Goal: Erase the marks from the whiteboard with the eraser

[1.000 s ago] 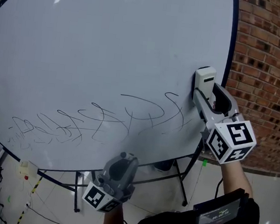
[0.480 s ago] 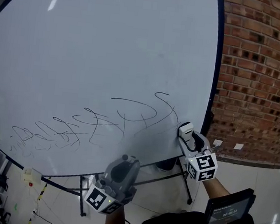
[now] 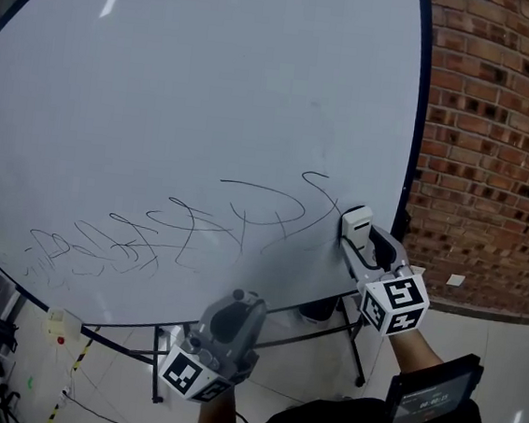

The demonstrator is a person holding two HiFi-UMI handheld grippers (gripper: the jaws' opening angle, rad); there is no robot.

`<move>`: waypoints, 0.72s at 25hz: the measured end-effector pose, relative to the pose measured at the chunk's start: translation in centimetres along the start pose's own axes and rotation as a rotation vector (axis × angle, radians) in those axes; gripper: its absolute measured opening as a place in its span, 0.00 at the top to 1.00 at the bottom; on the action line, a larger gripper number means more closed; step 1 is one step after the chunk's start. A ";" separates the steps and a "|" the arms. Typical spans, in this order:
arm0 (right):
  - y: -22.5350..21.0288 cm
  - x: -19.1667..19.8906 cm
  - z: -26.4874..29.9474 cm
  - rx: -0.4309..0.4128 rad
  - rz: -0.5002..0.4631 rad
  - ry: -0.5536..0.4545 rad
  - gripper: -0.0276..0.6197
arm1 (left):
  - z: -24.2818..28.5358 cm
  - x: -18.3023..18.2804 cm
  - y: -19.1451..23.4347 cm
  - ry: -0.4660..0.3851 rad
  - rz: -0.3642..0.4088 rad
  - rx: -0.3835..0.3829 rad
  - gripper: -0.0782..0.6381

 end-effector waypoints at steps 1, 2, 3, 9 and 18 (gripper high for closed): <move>-0.2 -2.0 0.0 -0.003 -0.013 -0.048 0.60 | -0.1 0.0 0.1 -0.002 0.000 -0.005 0.81; -0.4 -4.1 0.0 -0.010 -0.023 -0.096 0.60 | -0.3 -0.1 0.1 -0.006 -0.001 -0.009 0.81; -0.5 -6.0 -0.1 -0.023 -0.028 -0.143 0.60 | -0.3 -0.1 0.1 -0.012 -0.003 -0.012 0.81; 0.3 -11.6 -2.0 -0.338 0.091 -0.299 0.60 | -0.4 -0.3 0.1 -0.034 -0.006 -0.016 0.81; 2.5 -2.7 -4.8 -0.645 0.421 -0.297 0.60 | 0.1 -0.5 -0.5 -0.038 -0.009 -0.021 0.81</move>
Point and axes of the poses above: the fingertips, and each gripper's own axes: z forward along the fingers, y to its left, x out of its underside, the point moved 10 cm from there along -z, backward along the fingers, and after that the axes turned 8 degrees about -z, right-handed, at the moved point
